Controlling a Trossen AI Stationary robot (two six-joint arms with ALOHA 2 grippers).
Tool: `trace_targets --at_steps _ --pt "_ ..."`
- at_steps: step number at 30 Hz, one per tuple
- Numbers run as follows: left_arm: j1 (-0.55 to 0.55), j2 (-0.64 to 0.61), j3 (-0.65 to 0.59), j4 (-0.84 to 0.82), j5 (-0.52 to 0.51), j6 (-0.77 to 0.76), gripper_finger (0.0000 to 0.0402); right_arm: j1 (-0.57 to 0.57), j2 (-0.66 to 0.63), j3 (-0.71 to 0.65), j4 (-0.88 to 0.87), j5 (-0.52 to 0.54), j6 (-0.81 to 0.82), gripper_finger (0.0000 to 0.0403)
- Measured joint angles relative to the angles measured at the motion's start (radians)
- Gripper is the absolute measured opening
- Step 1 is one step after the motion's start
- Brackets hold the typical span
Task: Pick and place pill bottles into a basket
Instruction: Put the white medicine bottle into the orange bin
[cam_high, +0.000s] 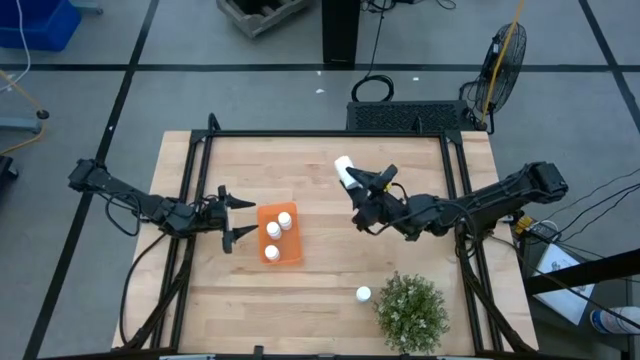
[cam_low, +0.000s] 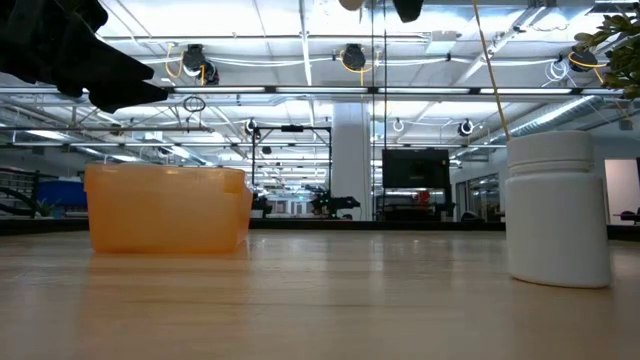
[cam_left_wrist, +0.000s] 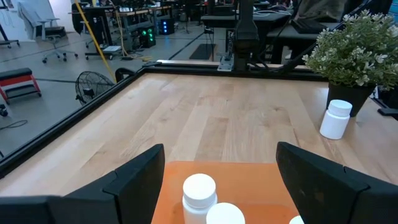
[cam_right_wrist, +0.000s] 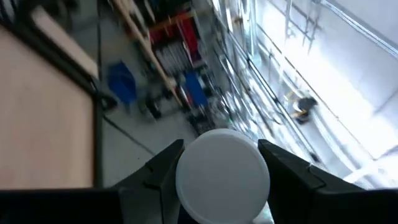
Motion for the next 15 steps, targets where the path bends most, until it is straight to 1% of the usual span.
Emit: trace_targets --at_steps 3,6,15 --pt "0.000 0.000 0.000 0.000 0.000 0.000 0.0310 0.002 -0.022 0.000 -0.036 -0.063 0.102 0.0163" --pt "0.000 0.000 0.000 0.000 0.000 0.000 0.0310 -0.001 -0.057 0.000 -0.126 -0.132 0.258 0.0163" --pt "0.000 0.000 0.000 0.000 0.001 0.000 0.0310 -0.066 -0.194 0.000 -0.410 -0.467 0.832 0.0163"
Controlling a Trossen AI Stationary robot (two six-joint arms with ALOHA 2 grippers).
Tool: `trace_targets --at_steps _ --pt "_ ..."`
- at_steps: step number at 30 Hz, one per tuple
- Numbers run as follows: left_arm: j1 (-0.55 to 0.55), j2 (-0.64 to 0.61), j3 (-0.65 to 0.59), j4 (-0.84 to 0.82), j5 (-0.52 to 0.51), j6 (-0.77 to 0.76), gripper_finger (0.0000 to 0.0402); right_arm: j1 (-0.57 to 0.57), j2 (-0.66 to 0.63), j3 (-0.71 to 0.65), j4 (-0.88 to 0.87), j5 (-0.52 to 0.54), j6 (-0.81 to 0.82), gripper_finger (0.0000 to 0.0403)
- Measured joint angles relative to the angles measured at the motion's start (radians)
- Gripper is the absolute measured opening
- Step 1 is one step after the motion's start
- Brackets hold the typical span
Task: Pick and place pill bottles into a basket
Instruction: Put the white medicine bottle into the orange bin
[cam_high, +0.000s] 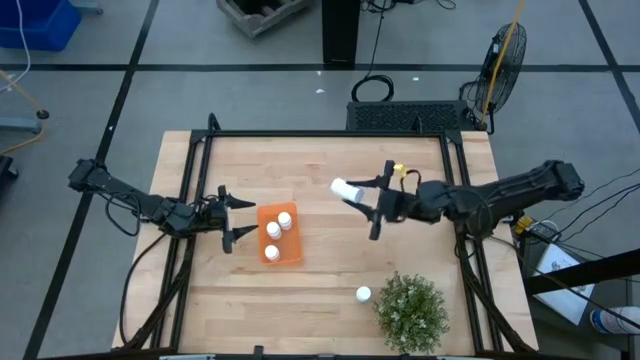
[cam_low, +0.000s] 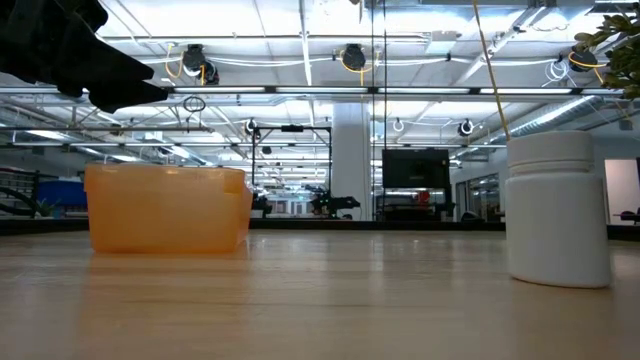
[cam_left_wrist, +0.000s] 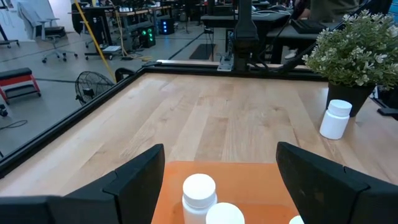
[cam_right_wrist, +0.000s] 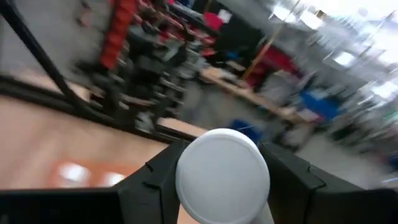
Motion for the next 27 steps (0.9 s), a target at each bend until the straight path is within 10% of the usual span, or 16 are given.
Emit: trace_targets --at_steps 19,27 --pt "0.000 0.000 0.000 -0.001 0.000 0.000 0.0310 -0.254 0.038 -0.120 -0.138 -0.884 1.008 0.0163" --pt "0.000 0.000 0.000 -0.001 0.000 0.000 0.0310 -0.276 0.045 -0.161 -0.439 -0.863 1.029 0.0163"
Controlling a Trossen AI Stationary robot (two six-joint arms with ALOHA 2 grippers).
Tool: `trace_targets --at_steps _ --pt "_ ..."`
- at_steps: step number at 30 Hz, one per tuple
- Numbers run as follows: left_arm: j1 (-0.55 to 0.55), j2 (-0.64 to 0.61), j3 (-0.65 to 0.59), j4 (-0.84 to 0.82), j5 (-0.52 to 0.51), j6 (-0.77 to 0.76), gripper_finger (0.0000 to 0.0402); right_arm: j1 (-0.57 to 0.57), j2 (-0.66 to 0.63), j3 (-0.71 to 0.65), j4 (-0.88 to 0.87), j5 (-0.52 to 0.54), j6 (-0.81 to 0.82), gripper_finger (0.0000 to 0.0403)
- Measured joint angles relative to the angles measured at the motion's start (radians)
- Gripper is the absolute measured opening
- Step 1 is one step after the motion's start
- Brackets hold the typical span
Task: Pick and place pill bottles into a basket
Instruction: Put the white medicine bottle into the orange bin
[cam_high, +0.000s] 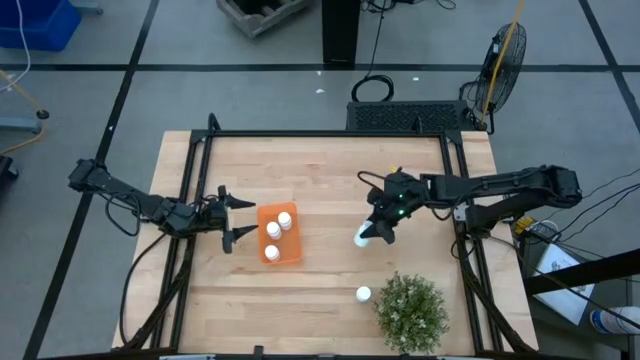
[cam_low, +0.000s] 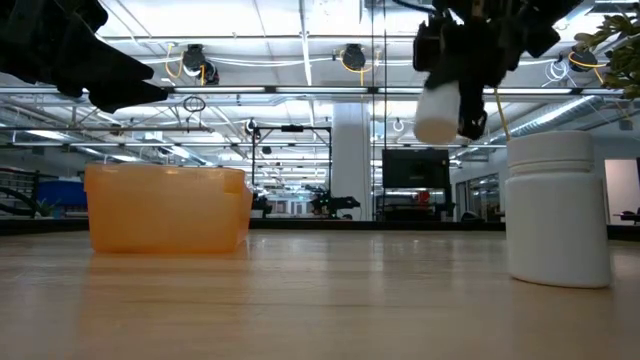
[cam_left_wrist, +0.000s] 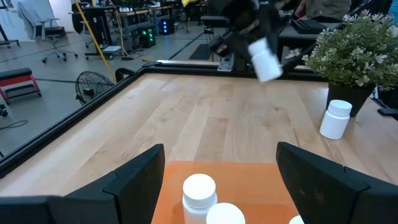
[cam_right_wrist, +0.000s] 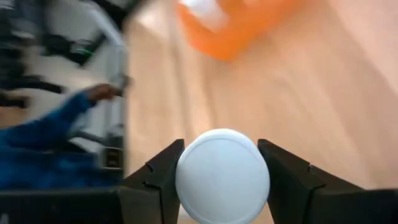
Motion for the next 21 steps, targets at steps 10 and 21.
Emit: trace_targets --at_steps 10,21 --pt "0.000 0.000 0.000 0.000 0.000 0.000 0.0310 -0.014 0.000 0.000 -0.232 0.338 -0.150 0.0163" --pt "0.000 0.000 0.000 0.000 0.000 0.000 0.0310 0.005 0.000 0.000 0.054 0.873 -0.473 0.0163"
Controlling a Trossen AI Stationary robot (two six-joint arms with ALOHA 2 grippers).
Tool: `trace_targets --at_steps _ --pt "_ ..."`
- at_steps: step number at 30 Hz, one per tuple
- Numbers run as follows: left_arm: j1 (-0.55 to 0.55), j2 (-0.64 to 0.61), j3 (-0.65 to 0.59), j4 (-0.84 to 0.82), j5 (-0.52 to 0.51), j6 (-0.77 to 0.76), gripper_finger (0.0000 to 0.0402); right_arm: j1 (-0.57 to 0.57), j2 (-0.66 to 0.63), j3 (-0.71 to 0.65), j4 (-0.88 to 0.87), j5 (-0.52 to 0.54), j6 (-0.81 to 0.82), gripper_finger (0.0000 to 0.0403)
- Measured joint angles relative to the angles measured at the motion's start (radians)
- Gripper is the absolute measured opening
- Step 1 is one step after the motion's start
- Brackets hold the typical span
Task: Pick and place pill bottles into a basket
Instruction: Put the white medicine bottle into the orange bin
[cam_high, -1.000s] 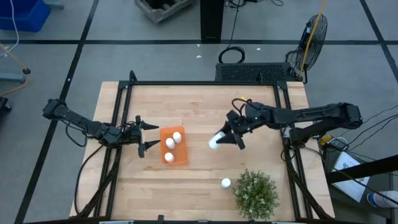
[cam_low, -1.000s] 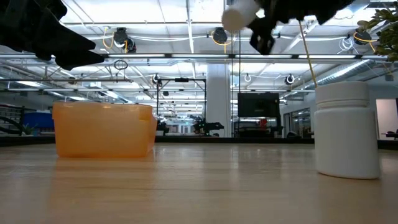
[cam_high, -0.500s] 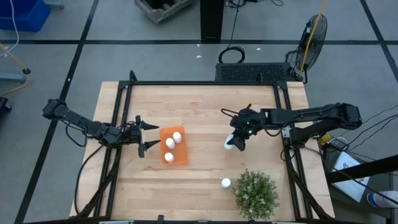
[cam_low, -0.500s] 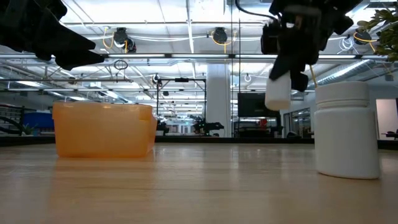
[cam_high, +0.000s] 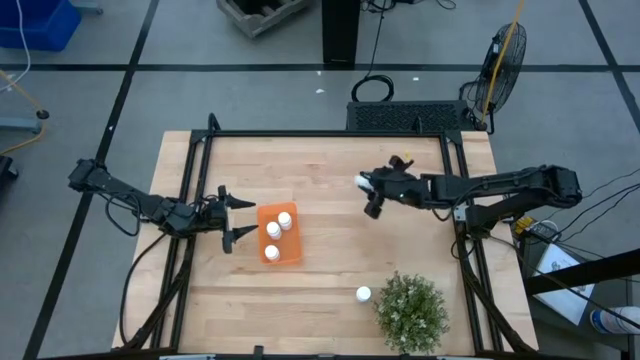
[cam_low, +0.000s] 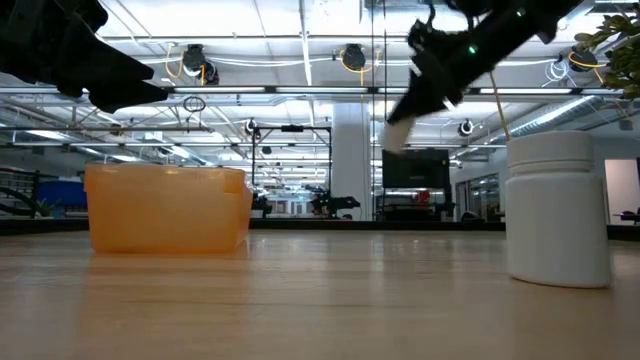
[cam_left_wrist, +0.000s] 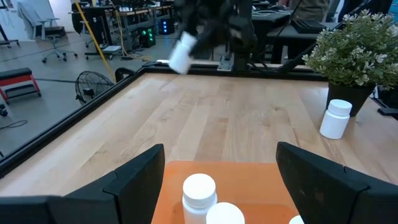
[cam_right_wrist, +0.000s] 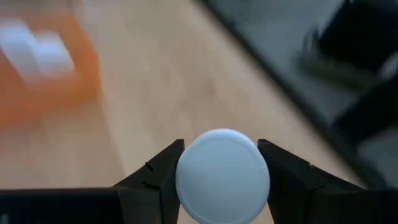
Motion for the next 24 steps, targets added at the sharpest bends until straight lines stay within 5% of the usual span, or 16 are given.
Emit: trace_targets --at_steps 3,13,24 --pt "0.000 0.000 0.000 0.000 0.000 0.000 0.0310 0.003 0.000 0.000 0.218 -0.010 -0.104 0.0163" --pt "0.000 0.000 0.000 0.000 0.000 0.000 0.0310 0.002 0.027 0.007 0.765 -0.376 -0.194 0.0163" --pt "0.000 0.000 0.000 -0.002 0.000 0.000 0.0310 0.053 0.256 0.334 0.305 -0.427 -0.128 0.0163"
